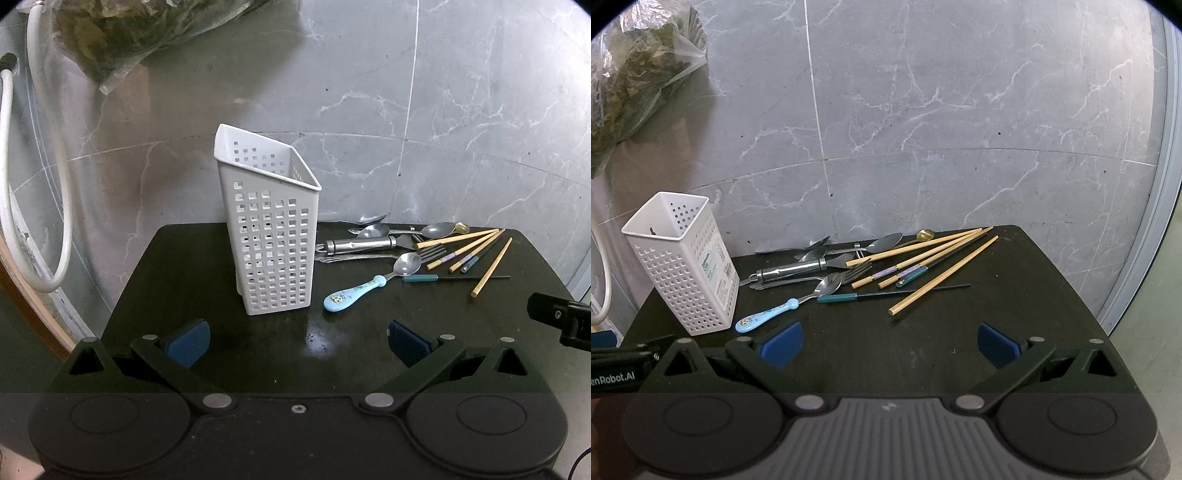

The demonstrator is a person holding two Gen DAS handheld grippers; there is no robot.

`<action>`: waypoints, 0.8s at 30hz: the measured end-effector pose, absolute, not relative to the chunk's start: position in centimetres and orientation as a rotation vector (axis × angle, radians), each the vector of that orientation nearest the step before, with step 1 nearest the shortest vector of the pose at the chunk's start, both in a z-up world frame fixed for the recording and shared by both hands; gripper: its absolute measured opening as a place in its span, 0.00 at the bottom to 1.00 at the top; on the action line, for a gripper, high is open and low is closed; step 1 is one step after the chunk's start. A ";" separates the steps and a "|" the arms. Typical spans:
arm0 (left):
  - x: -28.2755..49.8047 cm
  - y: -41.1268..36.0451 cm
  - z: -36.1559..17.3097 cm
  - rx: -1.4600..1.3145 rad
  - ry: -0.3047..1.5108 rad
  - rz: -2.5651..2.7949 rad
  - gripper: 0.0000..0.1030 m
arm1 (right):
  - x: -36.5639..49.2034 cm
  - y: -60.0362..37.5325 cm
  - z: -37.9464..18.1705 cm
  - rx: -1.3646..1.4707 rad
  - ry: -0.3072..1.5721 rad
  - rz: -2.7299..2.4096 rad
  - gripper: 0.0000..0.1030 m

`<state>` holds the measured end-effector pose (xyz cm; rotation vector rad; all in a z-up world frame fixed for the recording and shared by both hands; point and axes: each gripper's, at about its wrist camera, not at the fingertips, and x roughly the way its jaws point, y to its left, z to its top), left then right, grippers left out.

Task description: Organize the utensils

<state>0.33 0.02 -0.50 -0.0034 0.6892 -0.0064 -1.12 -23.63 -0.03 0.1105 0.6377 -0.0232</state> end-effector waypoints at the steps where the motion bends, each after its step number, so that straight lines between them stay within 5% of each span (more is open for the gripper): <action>1: 0.3 0.0 -0.5 -0.003 0.690 -0.006 0.99 | -1.1 -23.6 0.0 0.111 0.638 -0.023 1.00; 24: 0.4 -0.2 -1.0 -0.004 0.692 -0.006 0.99 | -1.0 -23.8 0.0 0.112 0.640 -0.023 1.00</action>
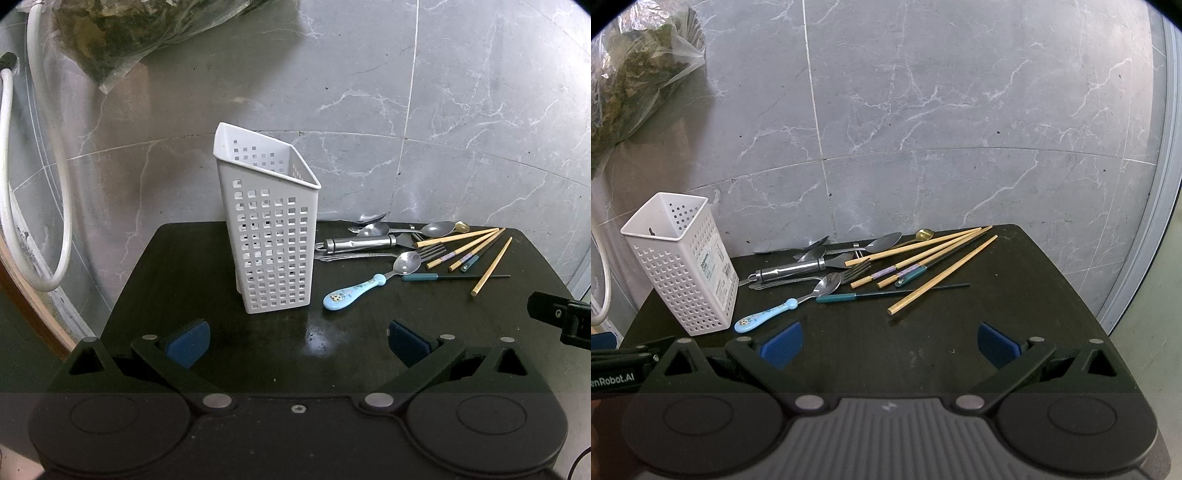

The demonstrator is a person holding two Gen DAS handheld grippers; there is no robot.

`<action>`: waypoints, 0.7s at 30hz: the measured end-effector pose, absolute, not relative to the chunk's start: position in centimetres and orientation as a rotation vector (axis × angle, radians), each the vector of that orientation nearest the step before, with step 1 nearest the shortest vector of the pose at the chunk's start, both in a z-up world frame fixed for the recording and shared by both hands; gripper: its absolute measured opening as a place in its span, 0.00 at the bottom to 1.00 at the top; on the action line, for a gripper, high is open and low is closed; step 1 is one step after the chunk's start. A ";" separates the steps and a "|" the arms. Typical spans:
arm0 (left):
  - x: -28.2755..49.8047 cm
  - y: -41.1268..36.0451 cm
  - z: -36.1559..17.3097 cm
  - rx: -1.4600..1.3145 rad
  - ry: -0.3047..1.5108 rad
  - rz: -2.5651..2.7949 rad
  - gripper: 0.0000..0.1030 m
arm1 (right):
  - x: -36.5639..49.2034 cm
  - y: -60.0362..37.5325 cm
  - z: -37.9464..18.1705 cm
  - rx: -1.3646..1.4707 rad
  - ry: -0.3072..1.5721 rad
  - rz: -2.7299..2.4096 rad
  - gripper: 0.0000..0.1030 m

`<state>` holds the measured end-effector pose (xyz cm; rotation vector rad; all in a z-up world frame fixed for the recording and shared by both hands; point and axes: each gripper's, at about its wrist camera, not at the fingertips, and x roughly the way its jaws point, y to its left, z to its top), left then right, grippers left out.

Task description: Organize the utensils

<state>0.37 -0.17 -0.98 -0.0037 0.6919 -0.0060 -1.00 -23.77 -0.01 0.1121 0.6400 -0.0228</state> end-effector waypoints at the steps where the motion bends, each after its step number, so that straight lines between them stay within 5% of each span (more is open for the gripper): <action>1: 0.4 -0.2 -1.0 -0.004 0.691 -0.005 0.99 | -1.0 -23.8 0.0 0.112 0.640 -0.023 1.00; 21: 0.3 0.0 -0.8 -0.003 0.695 -0.005 0.99 | -0.9 -23.9 -0.2 0.115 0.644 -0.023 1.00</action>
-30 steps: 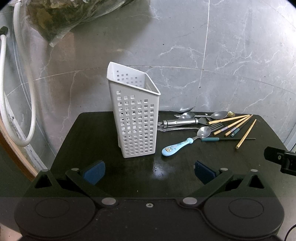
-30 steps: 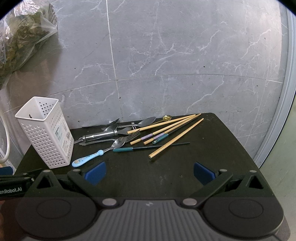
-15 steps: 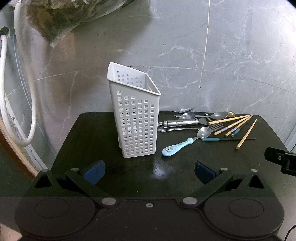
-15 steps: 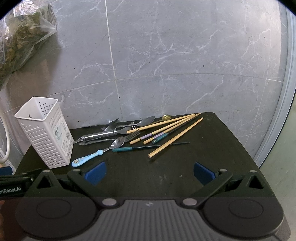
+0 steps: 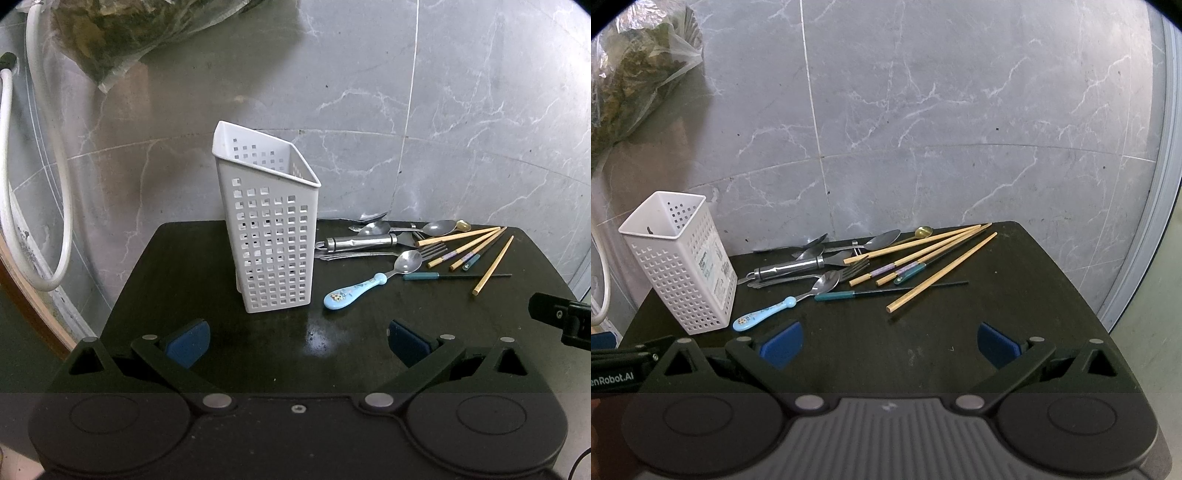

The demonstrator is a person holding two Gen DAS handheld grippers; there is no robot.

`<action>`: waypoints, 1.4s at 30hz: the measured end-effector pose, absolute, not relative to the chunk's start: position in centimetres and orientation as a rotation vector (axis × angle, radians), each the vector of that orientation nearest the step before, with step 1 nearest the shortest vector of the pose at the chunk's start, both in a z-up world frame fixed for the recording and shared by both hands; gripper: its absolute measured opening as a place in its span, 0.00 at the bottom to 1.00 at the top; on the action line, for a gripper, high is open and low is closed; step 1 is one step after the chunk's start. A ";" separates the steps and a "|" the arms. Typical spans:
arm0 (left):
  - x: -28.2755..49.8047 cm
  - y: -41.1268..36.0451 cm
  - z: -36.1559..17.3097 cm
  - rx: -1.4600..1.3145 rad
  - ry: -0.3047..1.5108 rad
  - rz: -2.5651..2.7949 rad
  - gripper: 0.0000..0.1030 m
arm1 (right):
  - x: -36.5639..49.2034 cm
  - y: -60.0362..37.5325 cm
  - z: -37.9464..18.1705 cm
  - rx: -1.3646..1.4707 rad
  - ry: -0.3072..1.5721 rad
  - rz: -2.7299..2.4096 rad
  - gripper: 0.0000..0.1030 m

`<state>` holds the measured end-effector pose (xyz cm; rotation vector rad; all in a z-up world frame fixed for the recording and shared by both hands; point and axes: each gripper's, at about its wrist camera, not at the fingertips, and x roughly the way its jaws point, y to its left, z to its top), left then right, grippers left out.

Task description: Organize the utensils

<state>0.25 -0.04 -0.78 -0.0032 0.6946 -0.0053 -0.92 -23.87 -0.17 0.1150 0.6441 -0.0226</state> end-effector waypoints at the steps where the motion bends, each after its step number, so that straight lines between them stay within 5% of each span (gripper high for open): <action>1: 0.2 0.0 -0.8 -0.003 0.695 -0.005 0.99 | -0.9 -23.9 -0.2 0.115 0.644 -0.023 1.00; 17: 1.3 -0.1 -1.3 -0.010 0.720 -0.003 0.99 | -0.2 -23.9 -0.7 0.118 0.666 -0.014 1.00; 42: 11.4 -0.7 -3.7 0.023 0.501 0.335 0.99 | 3.5 -24.9 -4.8 0.064 0.774 0.066 1.00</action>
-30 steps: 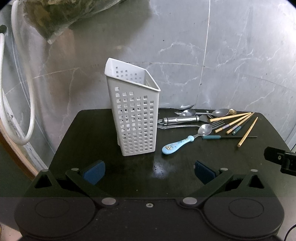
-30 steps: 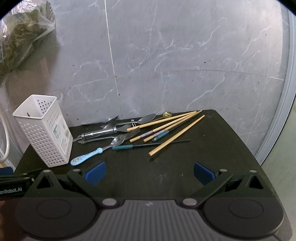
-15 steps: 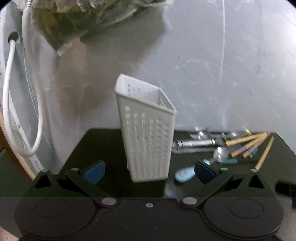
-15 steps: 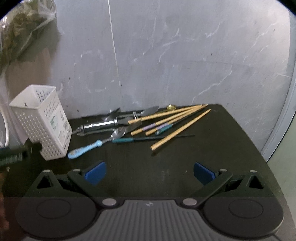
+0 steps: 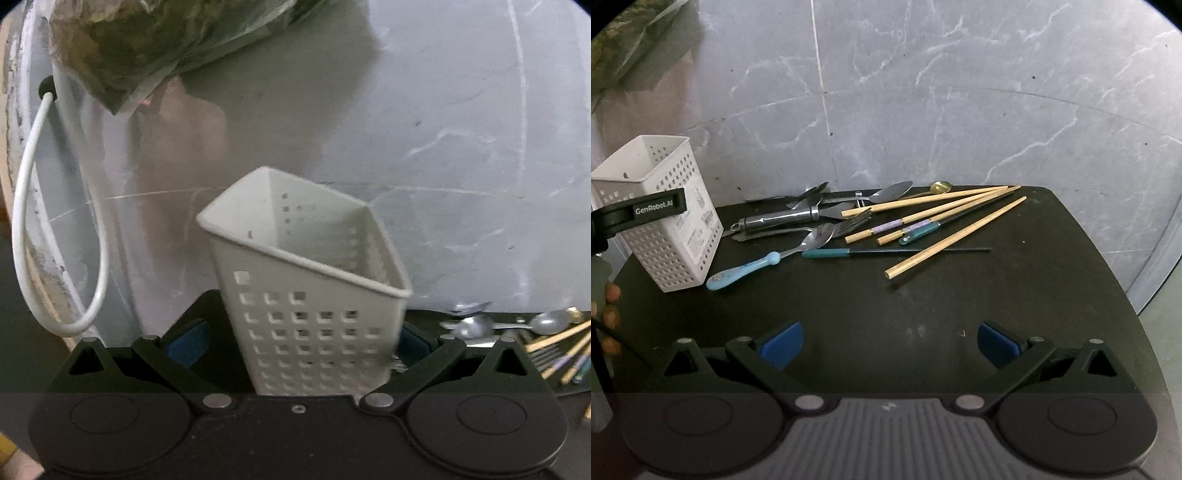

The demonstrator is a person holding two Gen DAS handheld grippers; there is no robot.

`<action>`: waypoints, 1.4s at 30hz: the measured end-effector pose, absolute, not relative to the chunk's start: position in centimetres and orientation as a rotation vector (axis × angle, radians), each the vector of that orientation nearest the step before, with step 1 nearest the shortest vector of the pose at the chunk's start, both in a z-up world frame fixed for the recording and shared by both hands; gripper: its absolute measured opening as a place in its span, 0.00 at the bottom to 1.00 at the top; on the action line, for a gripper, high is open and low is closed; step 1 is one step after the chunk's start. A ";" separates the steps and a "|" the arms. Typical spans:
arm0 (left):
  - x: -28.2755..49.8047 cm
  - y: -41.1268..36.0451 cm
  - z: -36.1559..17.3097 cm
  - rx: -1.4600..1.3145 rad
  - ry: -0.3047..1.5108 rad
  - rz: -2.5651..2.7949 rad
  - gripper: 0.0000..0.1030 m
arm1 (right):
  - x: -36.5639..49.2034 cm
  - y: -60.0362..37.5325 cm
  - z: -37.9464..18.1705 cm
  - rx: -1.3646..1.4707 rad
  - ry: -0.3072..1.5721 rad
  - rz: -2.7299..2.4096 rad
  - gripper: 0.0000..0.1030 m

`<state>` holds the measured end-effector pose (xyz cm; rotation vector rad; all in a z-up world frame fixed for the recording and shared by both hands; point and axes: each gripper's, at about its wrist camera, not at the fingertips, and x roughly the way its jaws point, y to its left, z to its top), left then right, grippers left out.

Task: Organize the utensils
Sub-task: 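Move the left gripper to the white basket and grasp its rim, then lower the right gripper onto the silver fork and close on it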

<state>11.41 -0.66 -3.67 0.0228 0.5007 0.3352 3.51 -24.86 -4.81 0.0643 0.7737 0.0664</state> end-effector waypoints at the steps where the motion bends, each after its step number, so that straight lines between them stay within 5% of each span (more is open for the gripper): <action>1: 11.7 -0.4 -3.8 0.018 0.508 0.339 0.99 | 3.8 -24.9 -5.0 0.064 0.773 0.071 1.00; 7: 12.5 1.0 -4.2 -0.020 0.536 0.343 0.98 | 5.4 -25.0 -5.3 0.063 0.747 0.105 1.00; 12: 12.4 1.8 -4.0 -0.014 0.512 0.300 0.75 | 6.6 -25.1 -5.3 0.061 0.738 0.134 1.00; 28: 9.6 6.2 -4.5 0.077 0.488 -0.034 0.74 | 13.4 -25.3 -5.8 0.224 0.681 0.276 0.98; 34: 7.7 6.6 -4.5 0.130 0.481 -0.221 0.74 | 15.4 -24.9 -6.7 0.261 0.692 0.246 0.84; 42: 6.0 6.4 -4.3 0.151 0.475 -0.331 0.74 | 18.8 -24.9 -8.4 0.330 0.739 0.187 0.36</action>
